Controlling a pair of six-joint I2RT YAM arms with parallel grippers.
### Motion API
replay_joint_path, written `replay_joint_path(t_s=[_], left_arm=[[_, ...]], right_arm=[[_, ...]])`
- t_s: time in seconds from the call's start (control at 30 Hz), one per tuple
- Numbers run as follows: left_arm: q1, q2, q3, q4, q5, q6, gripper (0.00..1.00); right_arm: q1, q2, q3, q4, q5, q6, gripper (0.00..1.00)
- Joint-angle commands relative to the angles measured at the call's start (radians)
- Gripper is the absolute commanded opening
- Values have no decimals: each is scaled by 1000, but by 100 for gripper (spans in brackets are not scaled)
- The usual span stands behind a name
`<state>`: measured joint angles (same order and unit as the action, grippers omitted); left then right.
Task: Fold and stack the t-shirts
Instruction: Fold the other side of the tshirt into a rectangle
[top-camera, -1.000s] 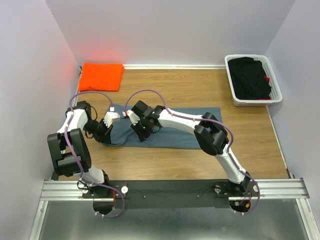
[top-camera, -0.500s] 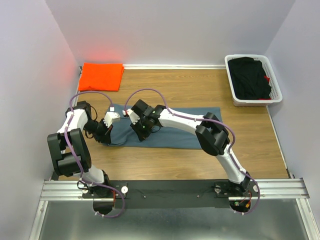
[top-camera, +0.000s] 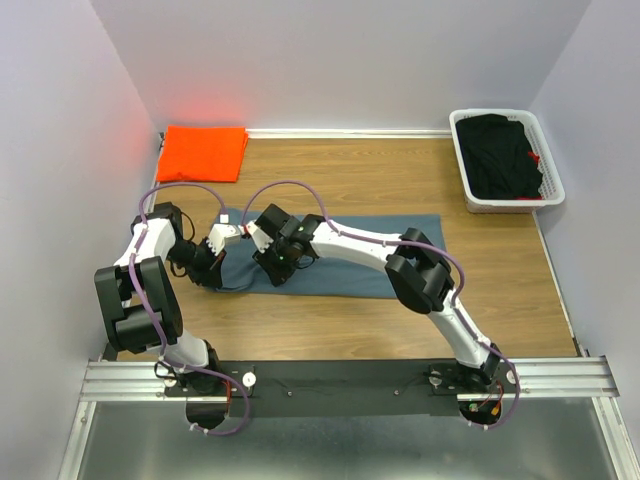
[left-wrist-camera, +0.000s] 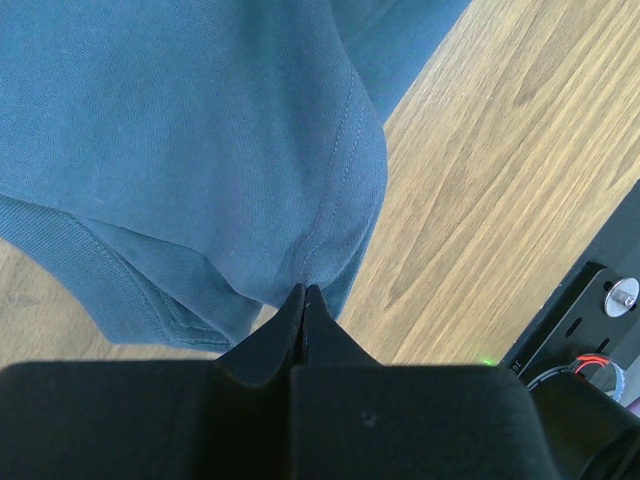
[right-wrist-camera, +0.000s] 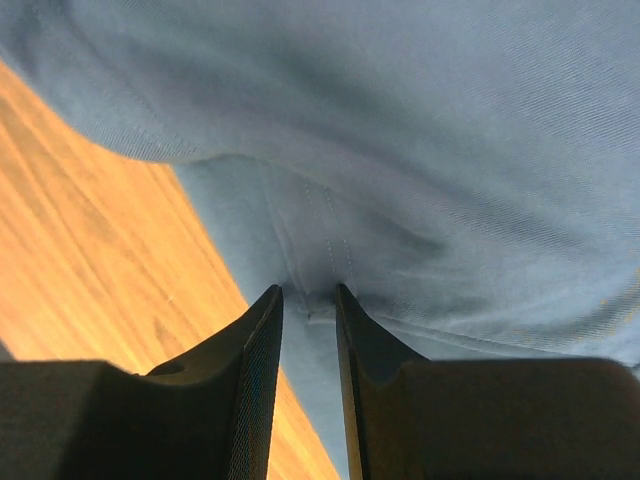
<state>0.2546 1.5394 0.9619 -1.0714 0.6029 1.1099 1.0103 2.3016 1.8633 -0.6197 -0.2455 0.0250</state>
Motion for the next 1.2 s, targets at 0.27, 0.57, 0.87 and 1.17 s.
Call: replay_joint_path(t_s=[0.27, 0.57, 0.87, 1.17], left_arm=[[-2, 2, -11, 2, 43, 7, 0], [-2, 5, -11, 7, 44, 7, 0], [-2, -13, 24, -22, 47, 13, 0], [-3, -61, 38, -45, 21, 11, 0]], right_arm=[[42, 42, -21, -5, 141, -16, 26], [40, 7, -41, -5, 161, -17, 4], [42, -83, -38, -8, 150, -53, 0], [42, -125, -58, -23, 115, -53, 0]])
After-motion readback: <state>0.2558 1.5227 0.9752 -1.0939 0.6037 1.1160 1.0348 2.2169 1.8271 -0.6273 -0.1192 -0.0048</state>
